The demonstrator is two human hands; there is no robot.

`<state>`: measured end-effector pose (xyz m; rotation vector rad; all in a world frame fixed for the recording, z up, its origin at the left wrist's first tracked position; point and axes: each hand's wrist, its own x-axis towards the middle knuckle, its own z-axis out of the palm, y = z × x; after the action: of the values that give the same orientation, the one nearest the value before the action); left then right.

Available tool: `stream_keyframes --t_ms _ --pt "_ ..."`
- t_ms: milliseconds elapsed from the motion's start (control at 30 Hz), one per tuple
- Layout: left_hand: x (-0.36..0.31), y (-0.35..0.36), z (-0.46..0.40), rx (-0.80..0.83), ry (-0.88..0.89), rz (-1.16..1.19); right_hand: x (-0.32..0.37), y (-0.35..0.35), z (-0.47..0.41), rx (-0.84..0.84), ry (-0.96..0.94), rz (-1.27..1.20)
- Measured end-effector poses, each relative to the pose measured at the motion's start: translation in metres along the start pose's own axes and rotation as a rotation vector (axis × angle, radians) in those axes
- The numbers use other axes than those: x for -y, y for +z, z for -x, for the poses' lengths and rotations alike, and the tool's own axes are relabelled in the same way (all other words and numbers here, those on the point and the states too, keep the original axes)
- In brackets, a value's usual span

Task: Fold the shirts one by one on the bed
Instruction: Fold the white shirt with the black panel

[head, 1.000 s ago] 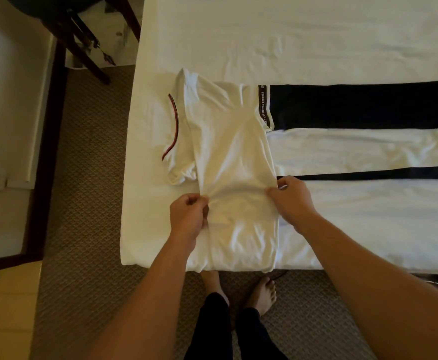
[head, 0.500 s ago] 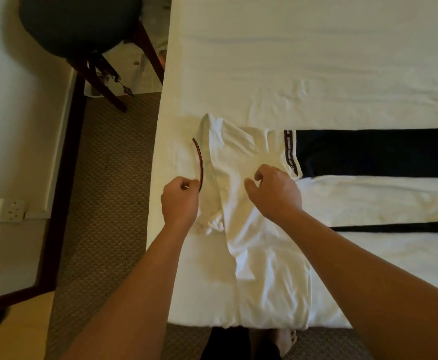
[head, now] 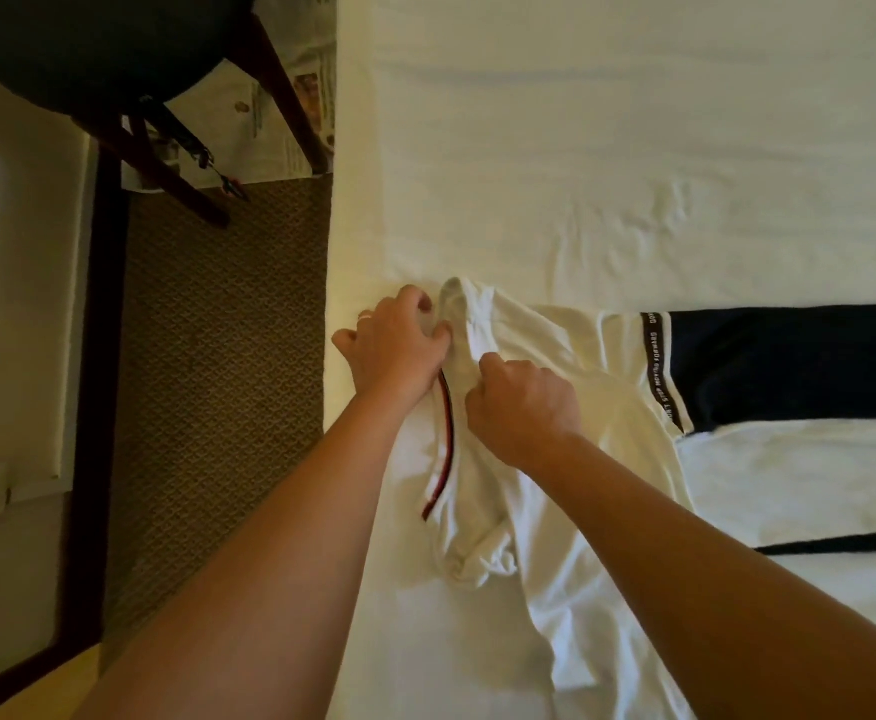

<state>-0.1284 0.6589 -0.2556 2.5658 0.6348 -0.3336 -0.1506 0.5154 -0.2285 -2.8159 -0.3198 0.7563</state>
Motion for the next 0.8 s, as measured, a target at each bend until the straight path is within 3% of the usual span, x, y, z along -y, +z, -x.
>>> stream_keyframes --t_ms 167,267,333,400,467,500,600,700,800 --pt "-0.009 0.002 -0.010 -0.096 -0.078 -0.010 -0.009 -0.001 0.007 0.105 -0.282 0.082" --pt "-0.010 0.005 -0.011 -0.095 -0.123 0.025 -0.021 0.003 0.003 0.179 -0.336 0.013" --pt "-0.012 0.004 -0.013 -0.081 -0.146 0.096 -0.031 -0.001 -0.004 0.156 -0.254 -0.252" --pt "-0.014 0.000 -0.015 -0.054 -0.174 0.157 -0.045 -0.008 -0.010 -0.090 -0.168 -0.451" --pt "-0.017 -0.003 -0.015 -0.016 -0.172 0.147 -0.064 -0.018 -0.018 -0.316 -0.042 -0.452" --pt "-0.019 -0.003 -0.015 0.004 -0.157 0.137 -0.074 -0.025 -0.021 -0.349 0.044 -0.419" --pt "-0.021 -0.003 -0.017 0.068 -0.105 0.118 -0.103 -0.036 -0.033 -0.202 0.227 -0.227" --pt "-0.005 -0.003 -0.022 0.014 0.027 -0.040 -0.118 -0.035 -0.039 -0.074 0.189 -0.055" --pt "0.004 0.000 -0.025 -0.071 0.075 -0.104 -0.121 -0.029 -0.043 -0.092 0.183 -0.065"
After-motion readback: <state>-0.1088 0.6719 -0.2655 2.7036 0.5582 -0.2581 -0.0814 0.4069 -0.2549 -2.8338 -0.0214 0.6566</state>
